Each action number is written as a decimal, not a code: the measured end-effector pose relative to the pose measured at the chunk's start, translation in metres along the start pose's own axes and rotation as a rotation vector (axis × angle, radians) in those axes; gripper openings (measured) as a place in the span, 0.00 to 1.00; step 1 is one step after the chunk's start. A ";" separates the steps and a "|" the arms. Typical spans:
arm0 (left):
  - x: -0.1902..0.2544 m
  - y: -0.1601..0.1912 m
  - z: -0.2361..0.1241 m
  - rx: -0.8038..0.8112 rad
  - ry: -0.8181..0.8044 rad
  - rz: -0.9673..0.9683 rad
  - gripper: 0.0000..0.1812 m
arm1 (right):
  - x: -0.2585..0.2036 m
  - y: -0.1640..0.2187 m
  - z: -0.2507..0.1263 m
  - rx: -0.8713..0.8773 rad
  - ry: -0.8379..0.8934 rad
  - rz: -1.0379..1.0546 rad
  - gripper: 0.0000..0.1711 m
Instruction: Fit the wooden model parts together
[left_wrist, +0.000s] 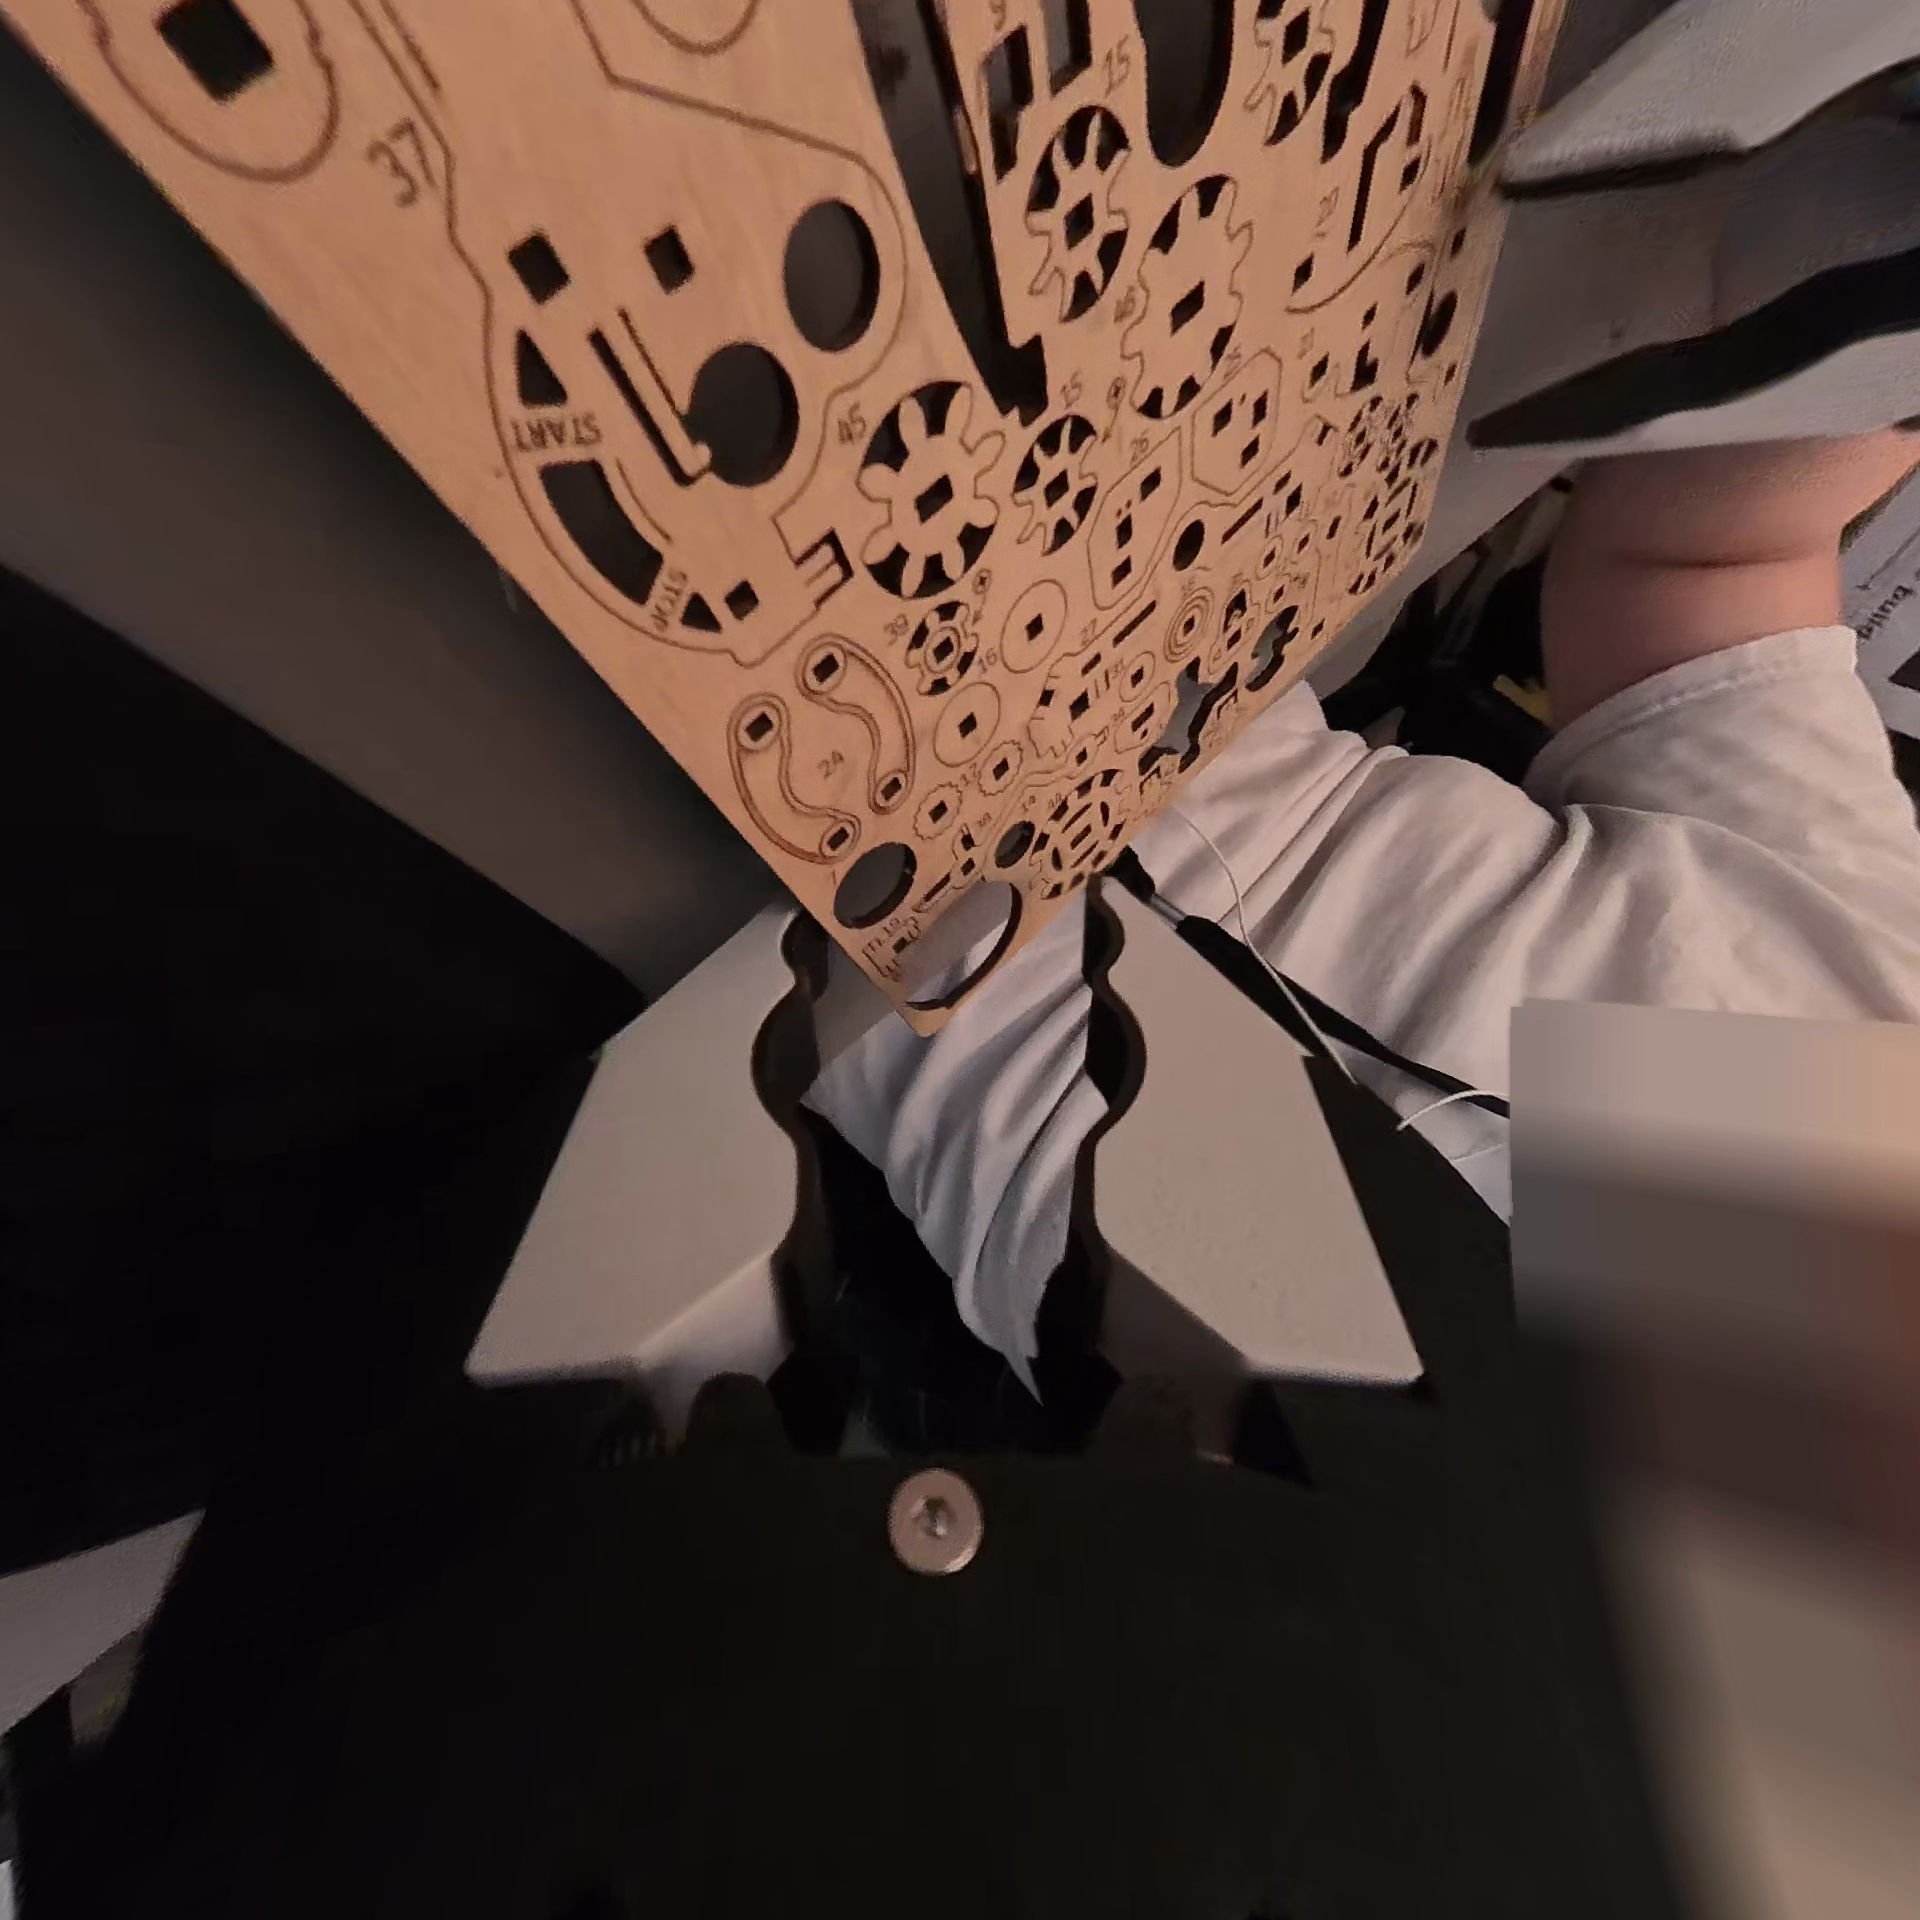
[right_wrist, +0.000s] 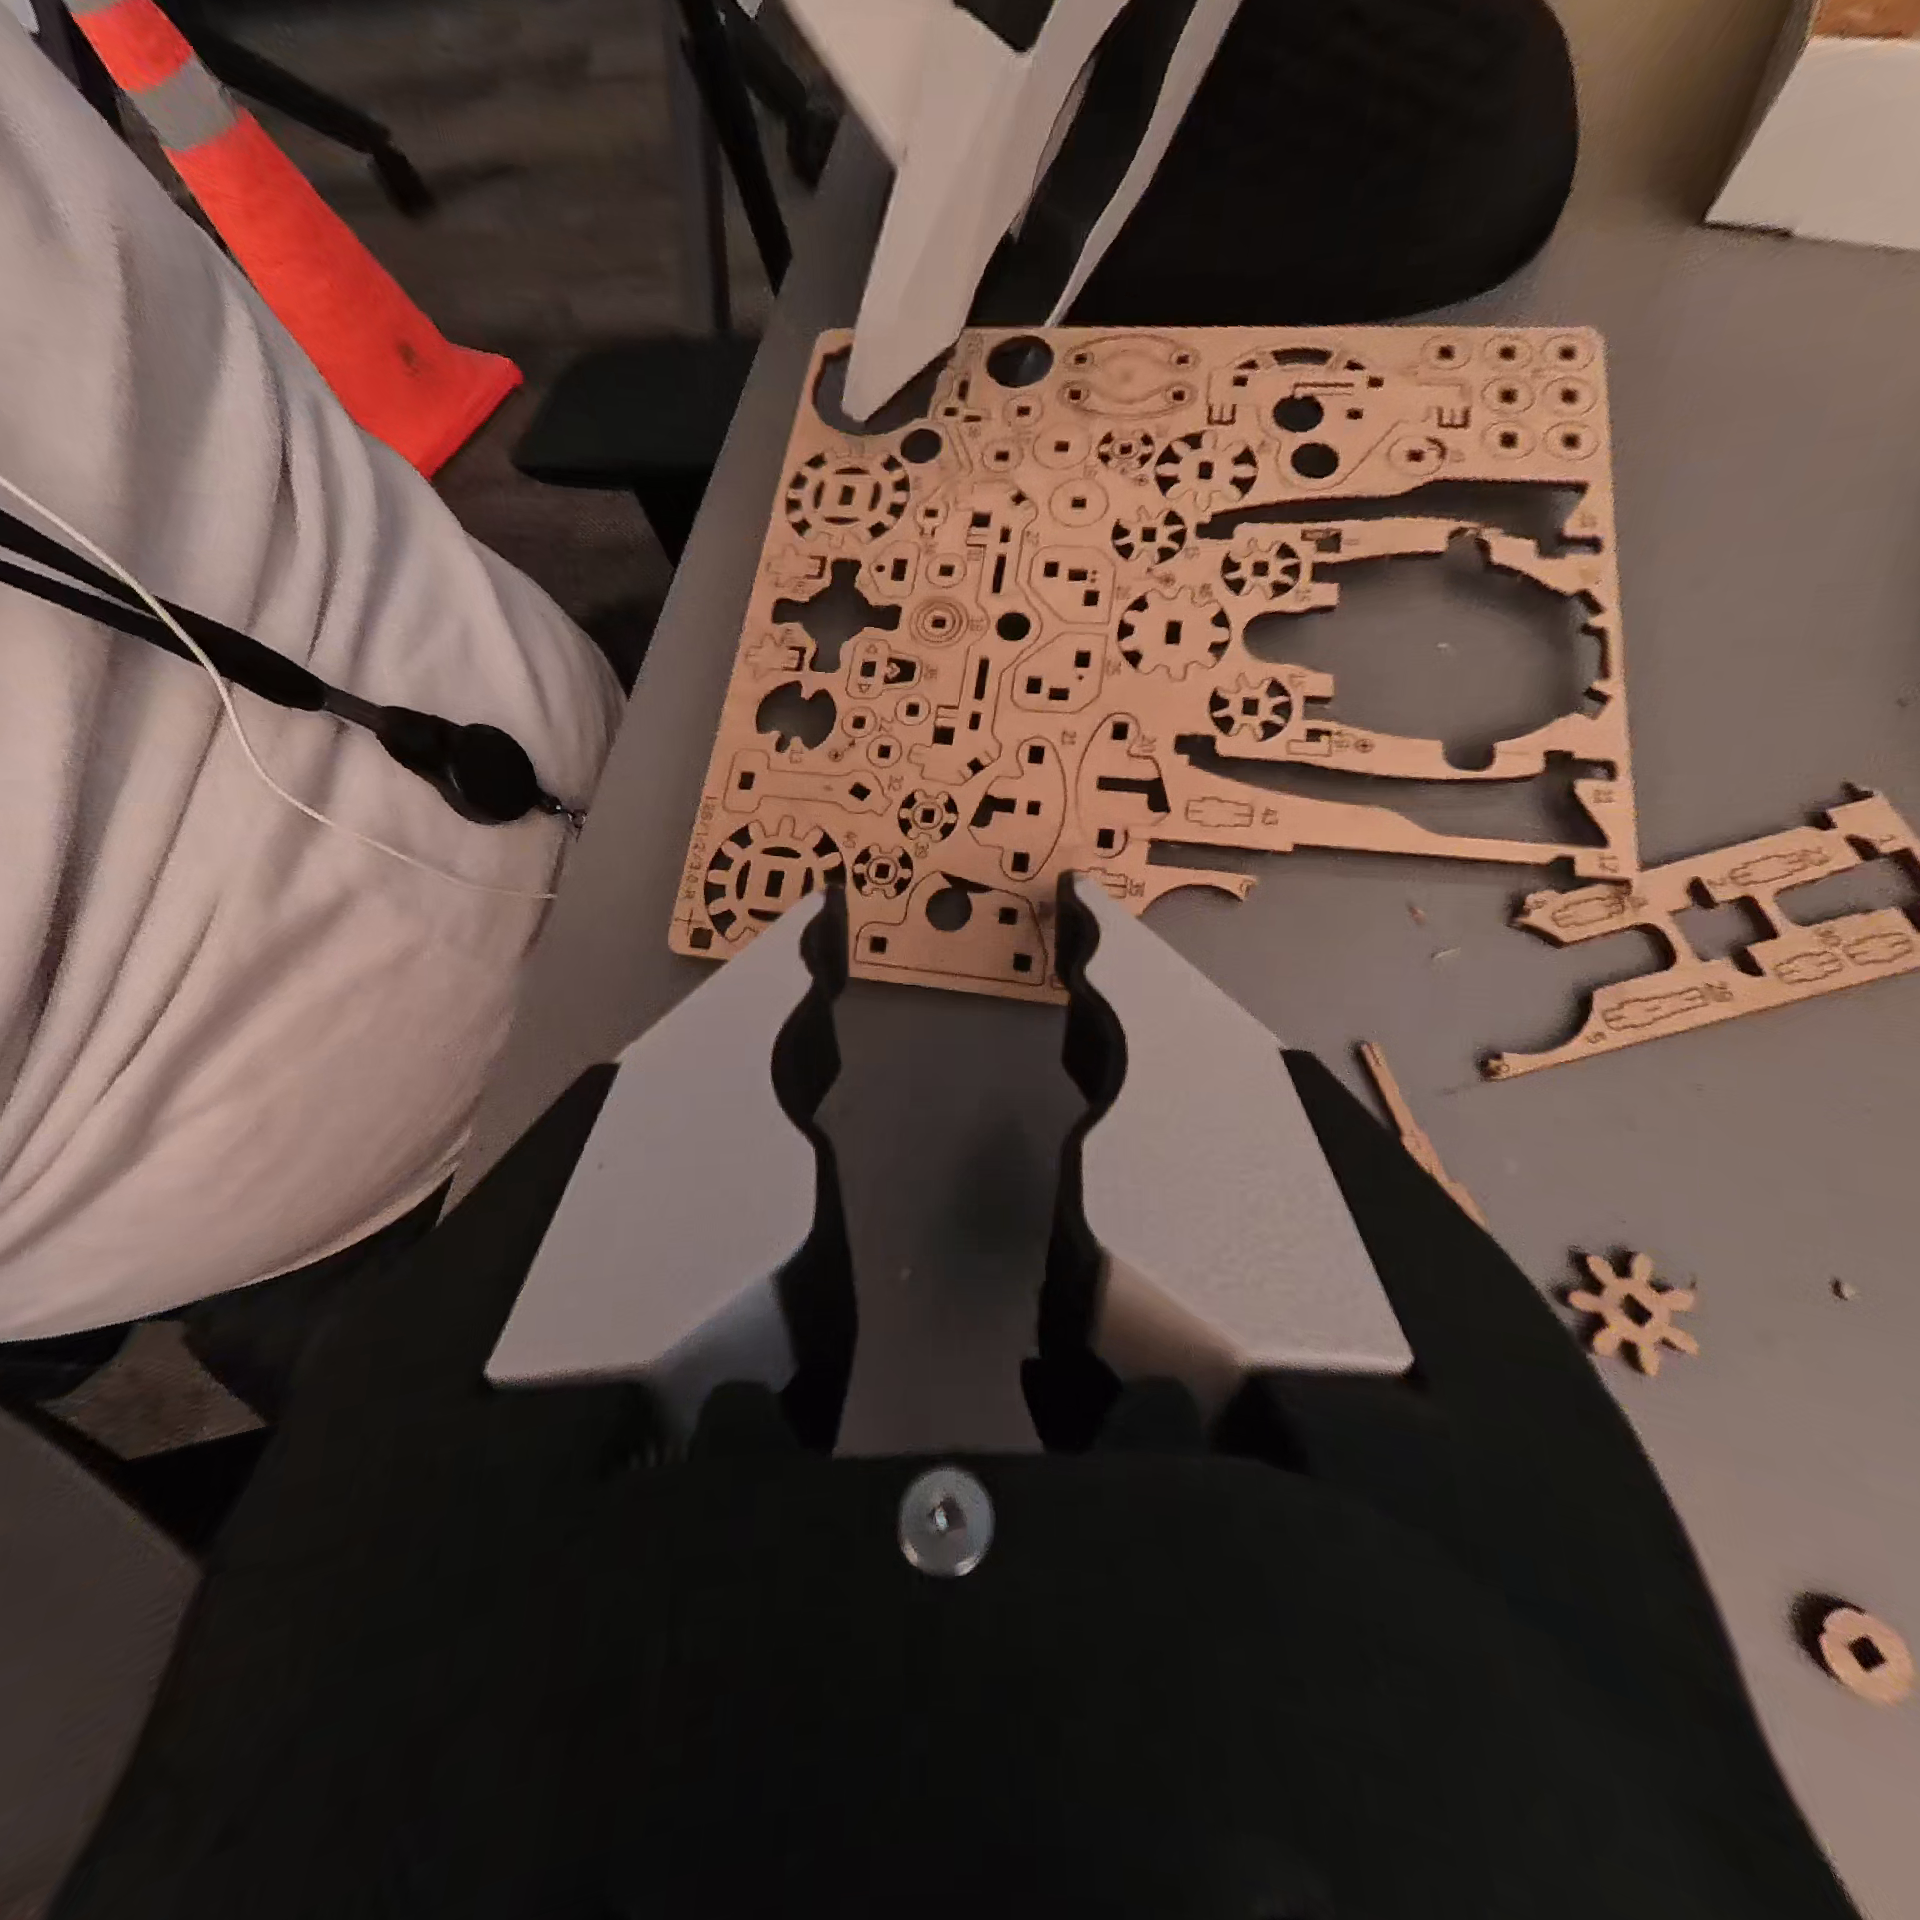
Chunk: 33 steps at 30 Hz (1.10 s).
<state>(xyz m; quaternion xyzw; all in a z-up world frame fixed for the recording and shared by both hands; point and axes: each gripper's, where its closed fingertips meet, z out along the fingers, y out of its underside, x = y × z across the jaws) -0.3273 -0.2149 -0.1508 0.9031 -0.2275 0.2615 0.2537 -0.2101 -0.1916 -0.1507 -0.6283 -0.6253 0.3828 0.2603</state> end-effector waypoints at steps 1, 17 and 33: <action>-0.002 -0.001 -0.002 0.007 -0.015 -0.007 0.28 | 0.000 0.000 0.000 0.004 -0.002 0.012 0.23; 0.063 -0.082 -0.128 0.801 0.164 0.544 0.20 | 0.085 -0.035 -0.100 0.345 0.551 0.086 0.25; 0.085 -0.133 -0.174 1.253 -0.010 1.223 0.32 | 0.107 -0.035 -0.247 0.793 1.181 -0.009 0.52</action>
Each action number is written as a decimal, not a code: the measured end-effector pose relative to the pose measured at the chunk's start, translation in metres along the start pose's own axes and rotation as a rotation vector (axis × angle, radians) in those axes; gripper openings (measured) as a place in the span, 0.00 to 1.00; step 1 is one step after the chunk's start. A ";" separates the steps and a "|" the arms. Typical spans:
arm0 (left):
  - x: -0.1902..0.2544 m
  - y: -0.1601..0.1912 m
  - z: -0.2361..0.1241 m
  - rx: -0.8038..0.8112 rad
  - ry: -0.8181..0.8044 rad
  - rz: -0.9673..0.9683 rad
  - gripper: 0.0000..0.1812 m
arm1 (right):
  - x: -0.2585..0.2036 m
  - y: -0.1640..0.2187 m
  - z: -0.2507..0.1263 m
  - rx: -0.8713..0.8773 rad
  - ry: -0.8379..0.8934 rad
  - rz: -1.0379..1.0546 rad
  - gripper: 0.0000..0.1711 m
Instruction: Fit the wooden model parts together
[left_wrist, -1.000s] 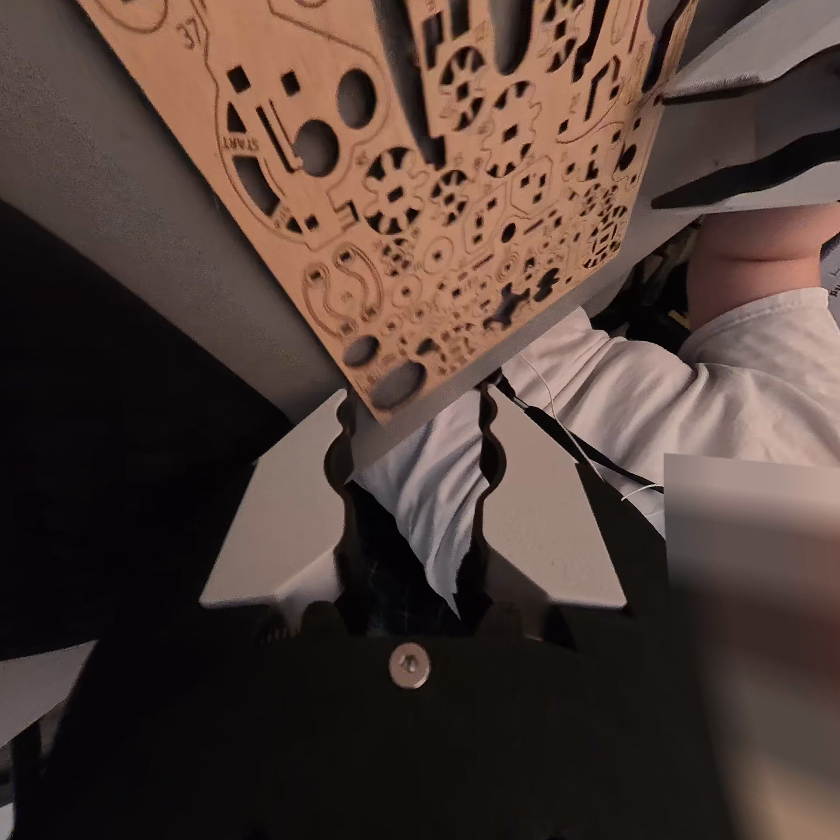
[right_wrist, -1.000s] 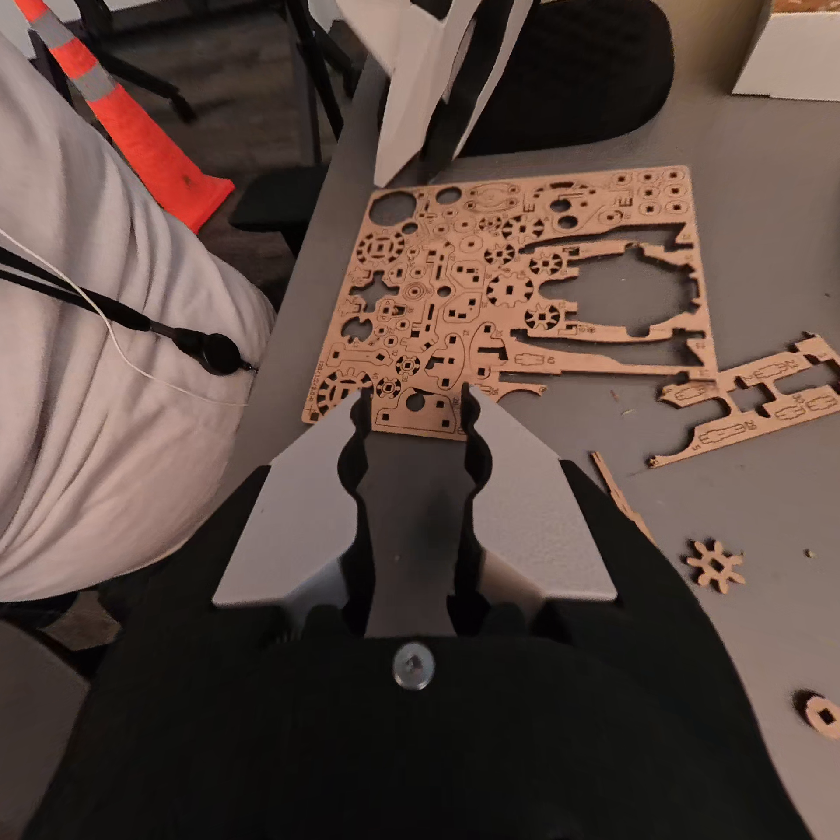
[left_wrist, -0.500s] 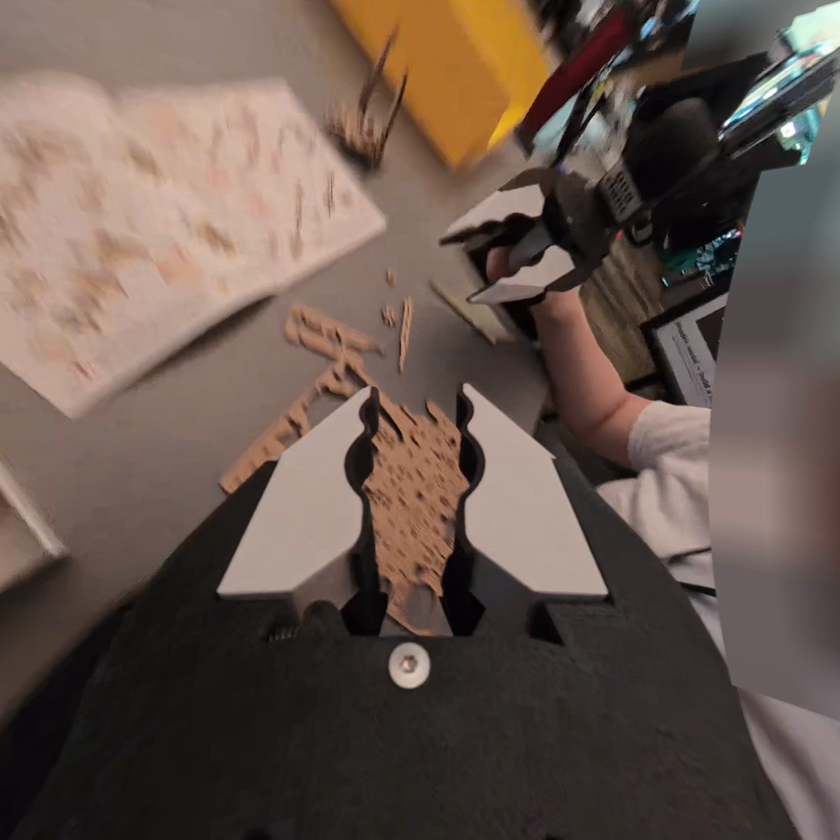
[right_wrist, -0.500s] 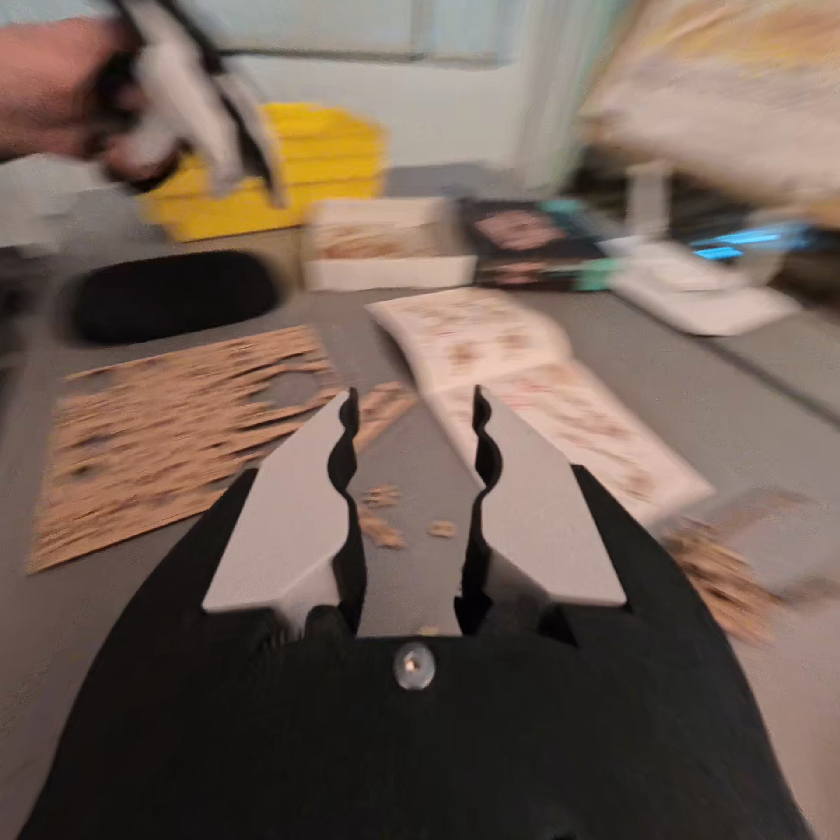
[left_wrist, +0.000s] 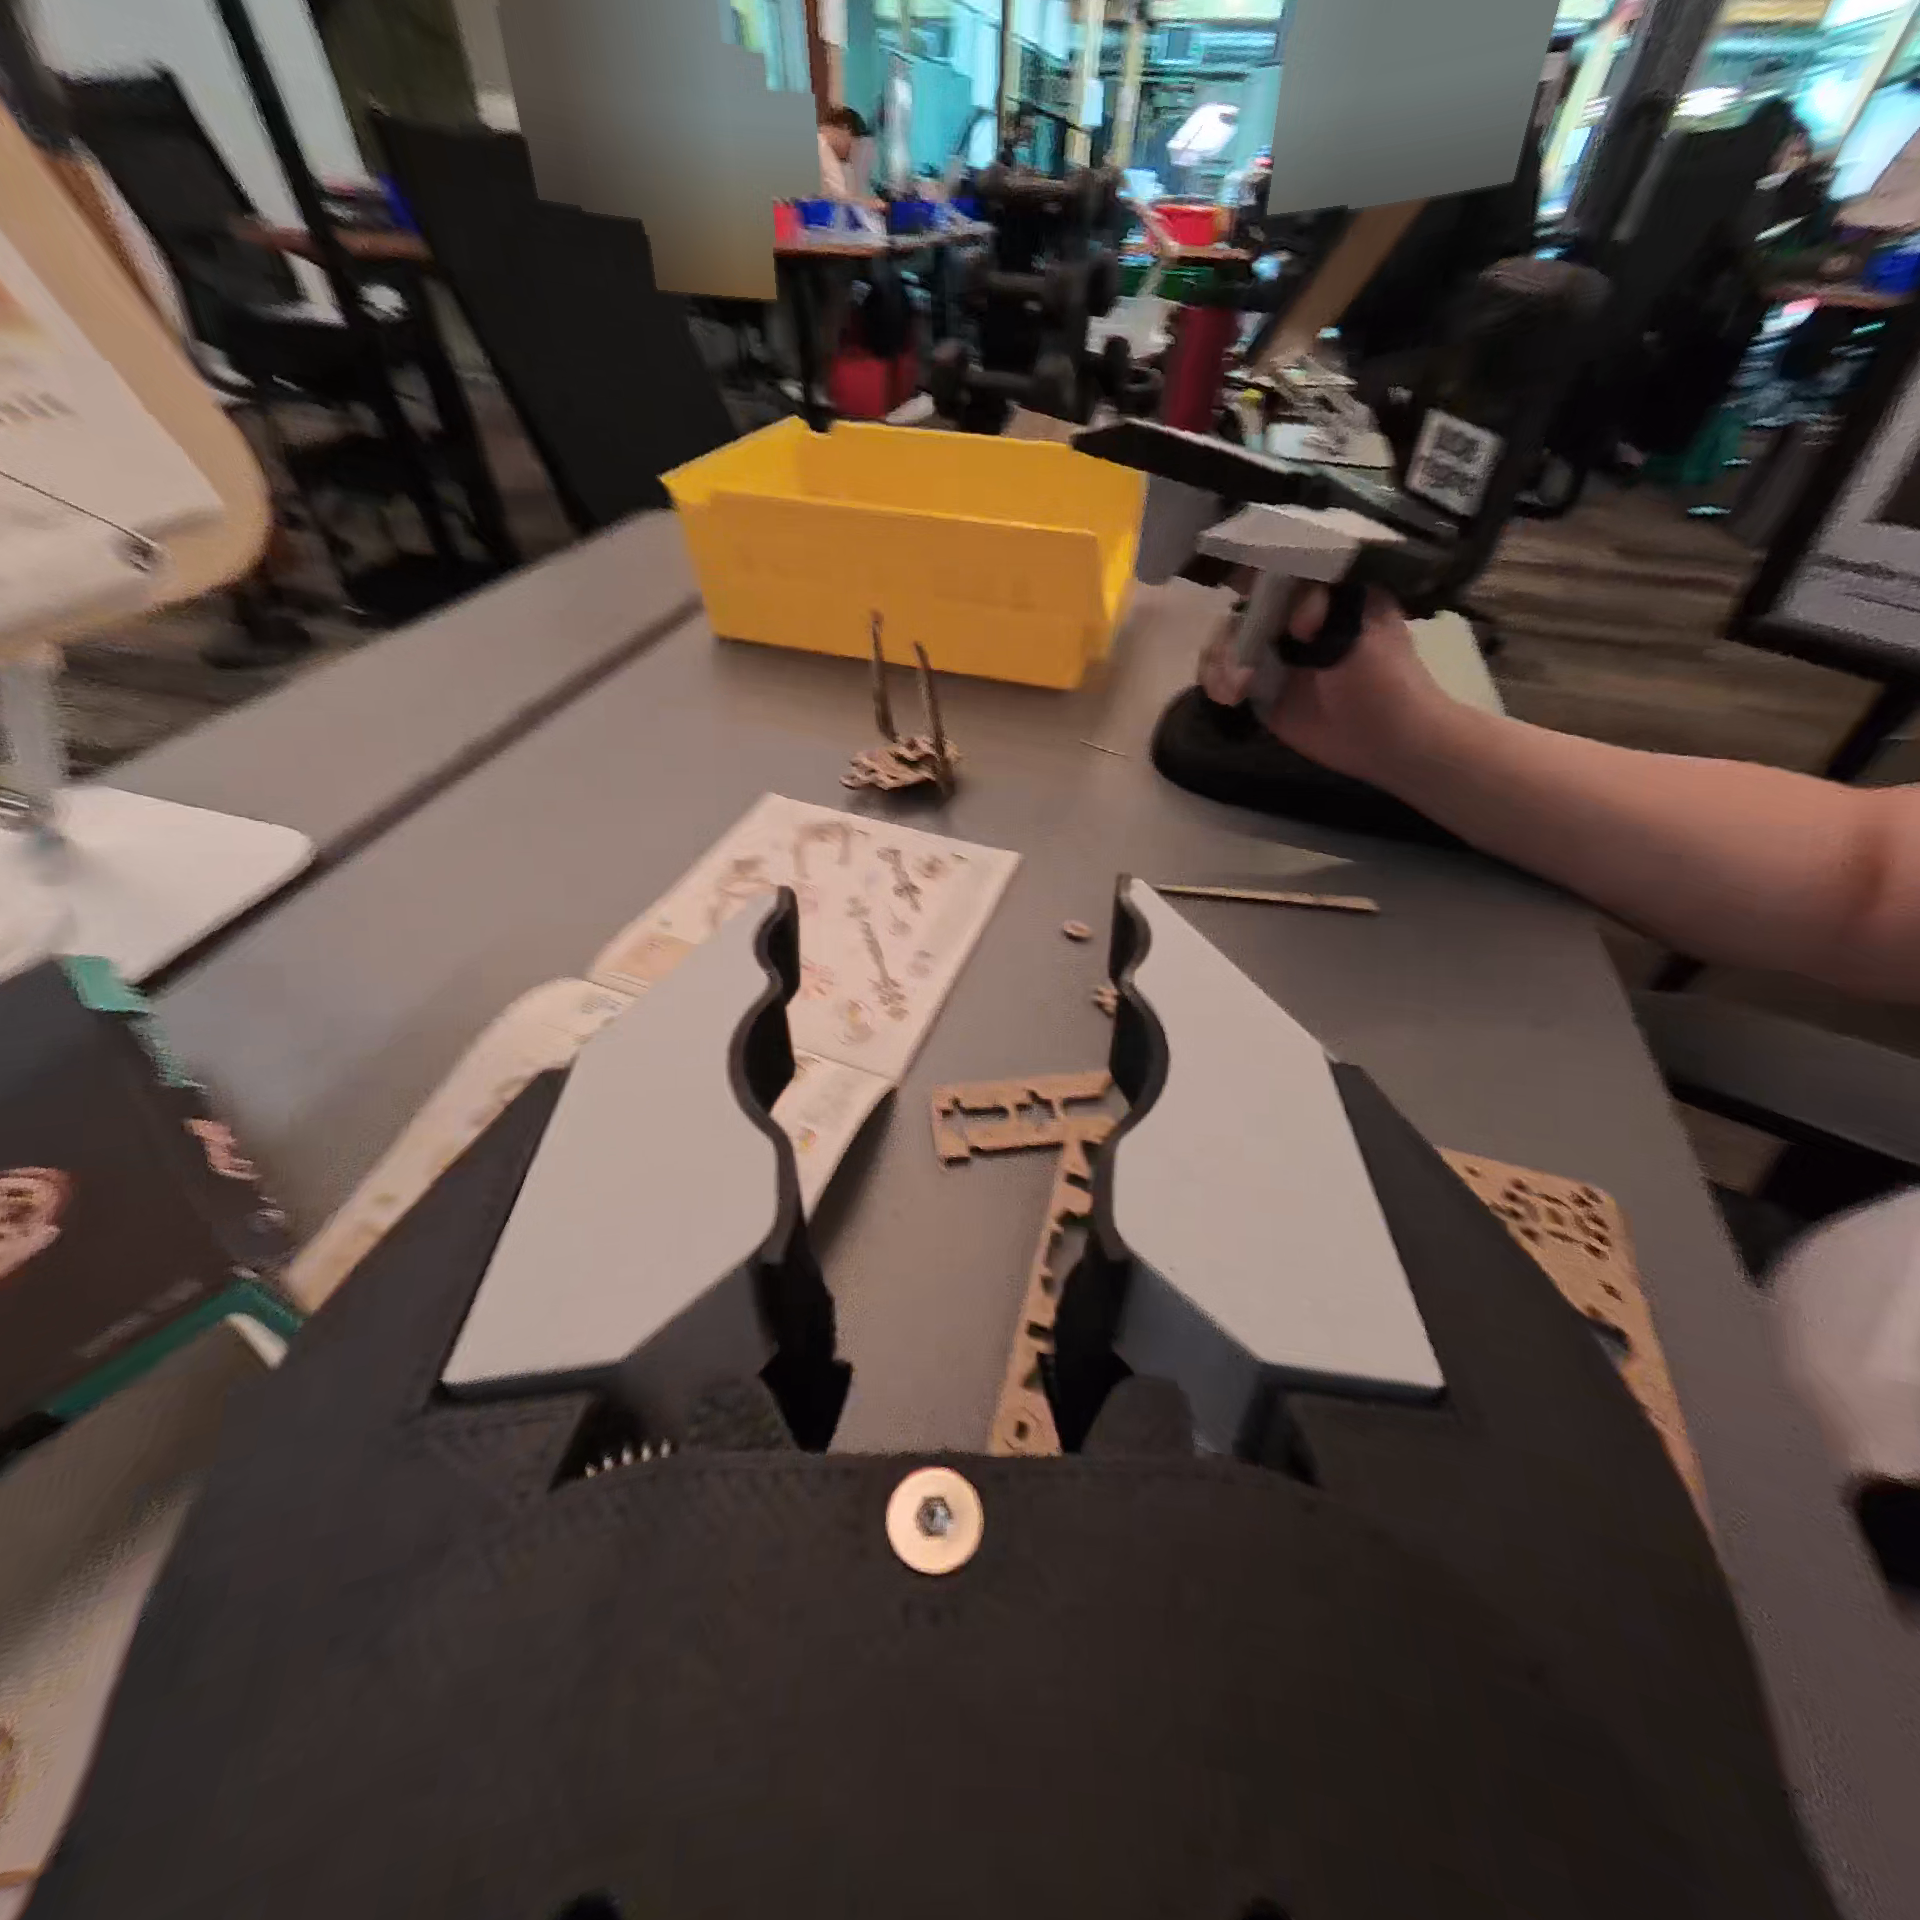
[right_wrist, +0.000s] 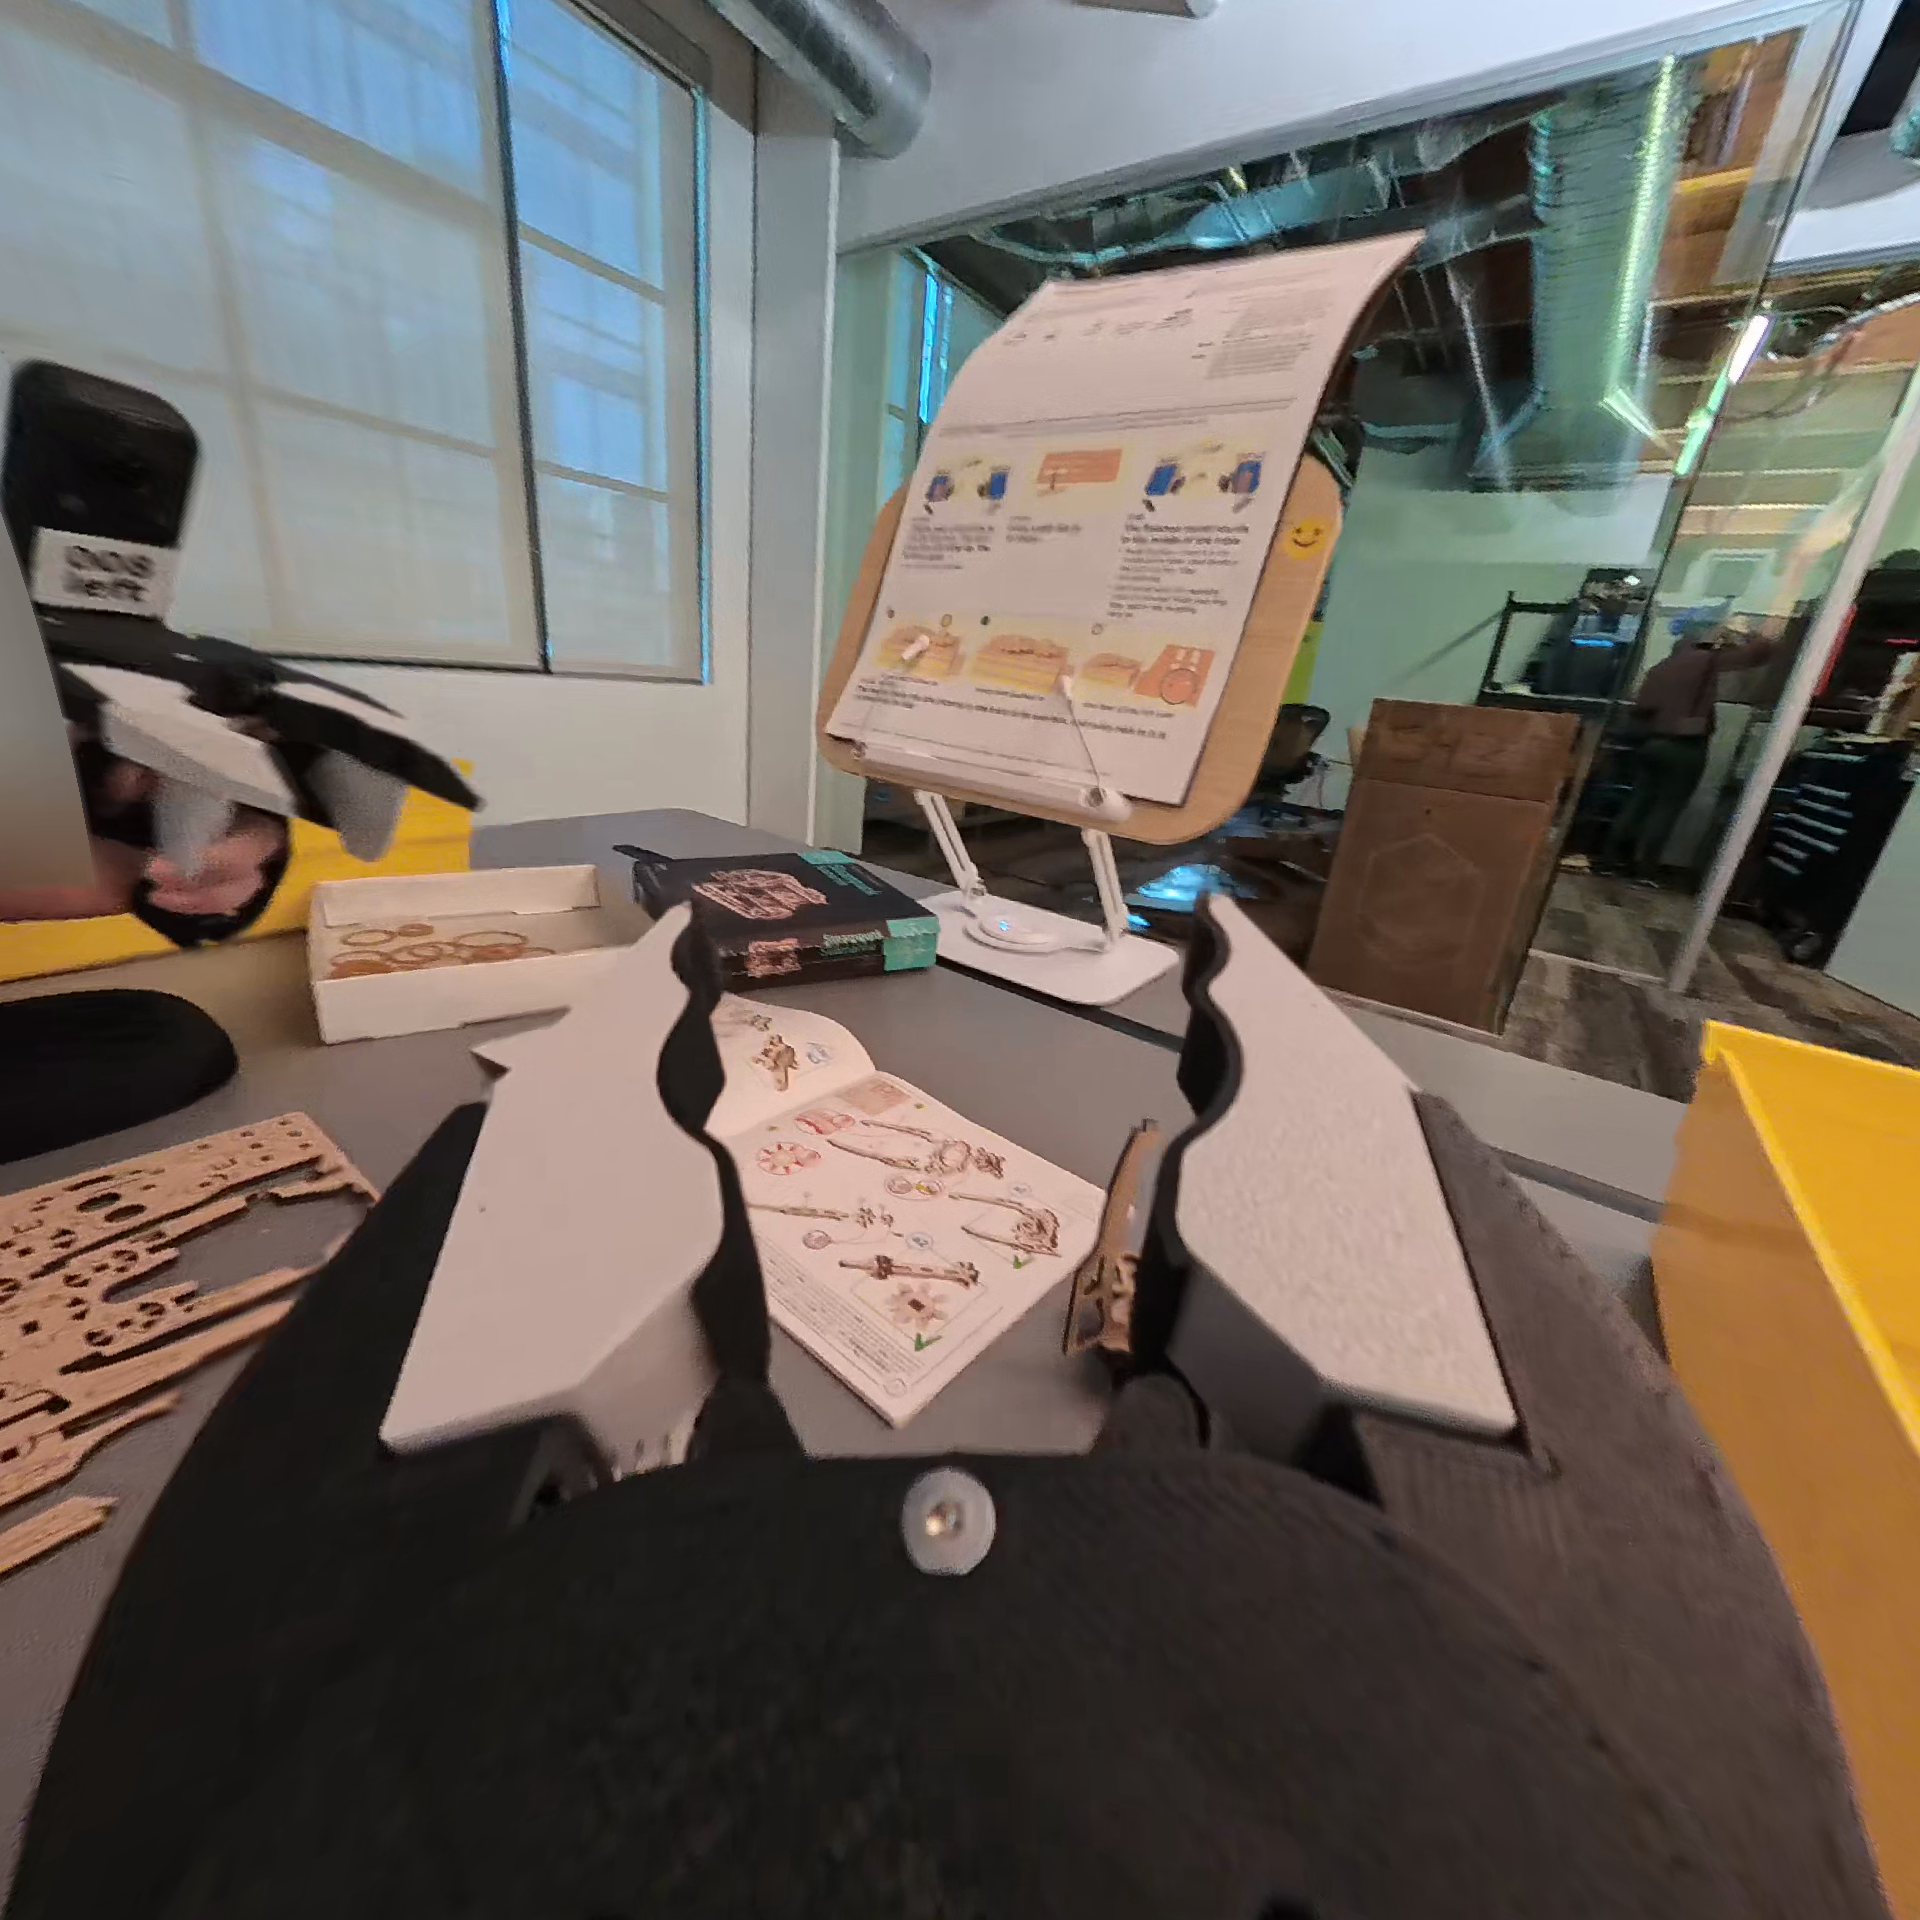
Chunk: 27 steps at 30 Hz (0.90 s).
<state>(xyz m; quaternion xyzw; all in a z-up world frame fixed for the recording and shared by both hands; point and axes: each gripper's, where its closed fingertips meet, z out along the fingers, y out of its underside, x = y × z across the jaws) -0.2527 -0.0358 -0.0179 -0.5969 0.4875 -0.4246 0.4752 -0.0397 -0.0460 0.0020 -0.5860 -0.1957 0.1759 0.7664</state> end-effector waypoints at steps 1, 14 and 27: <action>0.004 0.005 -0.004 0.007 0.042 -0.026 0.31 | 0.001 0.004 0.001 -0.025 0.013 -0.017 0.50; 0.014 0.094 0.000 -0.379 0.158 -0.010 0.20 | -0.053 -0.004 0.021 -0.058 -0.261 -0.132 0.00; 0.029 0.121 0.000 -0.508 0.275 -0.155 0.32 | -0.209 0.044 -0.002 -0.298 -1.004 -0.032 0.59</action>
